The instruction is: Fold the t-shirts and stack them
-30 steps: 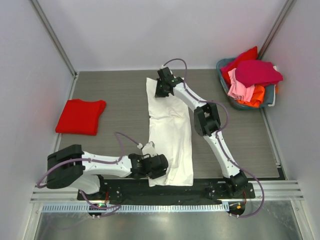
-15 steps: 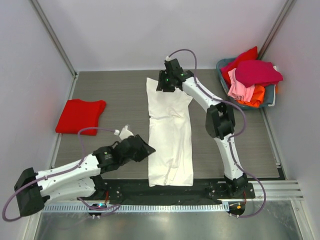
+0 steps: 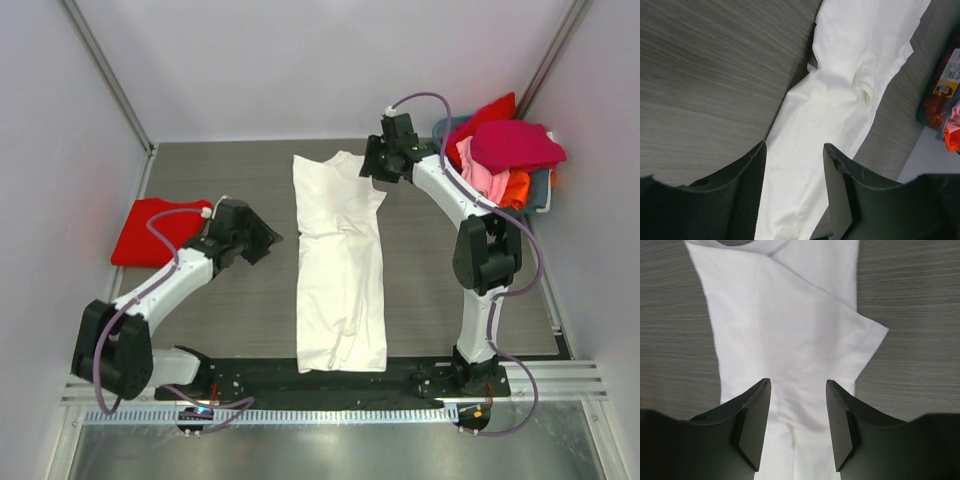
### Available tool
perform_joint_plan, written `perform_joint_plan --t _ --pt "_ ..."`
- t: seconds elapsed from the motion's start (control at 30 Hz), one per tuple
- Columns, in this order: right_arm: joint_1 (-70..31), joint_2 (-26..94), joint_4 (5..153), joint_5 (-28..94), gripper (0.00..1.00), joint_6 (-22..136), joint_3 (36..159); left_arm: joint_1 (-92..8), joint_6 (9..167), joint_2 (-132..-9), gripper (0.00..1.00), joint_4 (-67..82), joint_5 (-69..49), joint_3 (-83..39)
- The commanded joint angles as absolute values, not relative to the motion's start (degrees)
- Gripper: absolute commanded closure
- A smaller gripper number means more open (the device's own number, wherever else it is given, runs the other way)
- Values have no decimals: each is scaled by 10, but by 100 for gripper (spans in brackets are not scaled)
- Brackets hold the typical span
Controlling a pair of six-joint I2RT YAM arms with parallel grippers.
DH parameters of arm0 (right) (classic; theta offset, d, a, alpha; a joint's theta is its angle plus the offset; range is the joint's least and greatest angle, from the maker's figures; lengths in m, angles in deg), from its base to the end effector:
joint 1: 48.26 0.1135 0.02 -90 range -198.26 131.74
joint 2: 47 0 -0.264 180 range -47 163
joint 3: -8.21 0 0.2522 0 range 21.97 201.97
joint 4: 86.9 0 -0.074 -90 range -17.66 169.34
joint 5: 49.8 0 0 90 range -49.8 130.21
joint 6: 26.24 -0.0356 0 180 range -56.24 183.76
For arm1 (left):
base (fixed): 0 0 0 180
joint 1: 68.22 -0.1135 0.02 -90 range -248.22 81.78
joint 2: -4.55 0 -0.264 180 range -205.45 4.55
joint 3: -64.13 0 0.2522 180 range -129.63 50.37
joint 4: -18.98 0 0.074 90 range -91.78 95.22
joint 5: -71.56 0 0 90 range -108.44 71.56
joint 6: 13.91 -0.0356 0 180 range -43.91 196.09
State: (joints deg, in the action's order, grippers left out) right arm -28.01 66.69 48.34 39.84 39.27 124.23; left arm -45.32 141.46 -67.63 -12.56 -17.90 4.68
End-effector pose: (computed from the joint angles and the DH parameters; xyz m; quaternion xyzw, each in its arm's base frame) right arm 0.4305 0.1591 0.2916 0.0326 0.9145 0.1562 0.3719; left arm 0.2428 -0.1029 0.2328 -0.3320 0.8595 -0.2737 0.2758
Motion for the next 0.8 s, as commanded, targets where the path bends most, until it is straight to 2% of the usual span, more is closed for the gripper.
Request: perform_joint_plan --t 0.0,0.17,0.33,0.57,0.77 --pt "-295 678 508 410 46 405 1239 -469 1367 -740 47 -56 -142 -21" --pt "-327 731 528 375 46 398 1263 -491 1355 -851 45 -45 -165 -129" --pt "-353 812 538 328 48 378 1344 -524 1352 -995 43 -19 -150 -233" --pt "-381 916 571 249 48 348 1445 -551 1350 -1201 45 -12 -104 -457" --pt "-391 957 589 225 48 333 1452 -554 1353 -1301 50 -29 -65 -555"
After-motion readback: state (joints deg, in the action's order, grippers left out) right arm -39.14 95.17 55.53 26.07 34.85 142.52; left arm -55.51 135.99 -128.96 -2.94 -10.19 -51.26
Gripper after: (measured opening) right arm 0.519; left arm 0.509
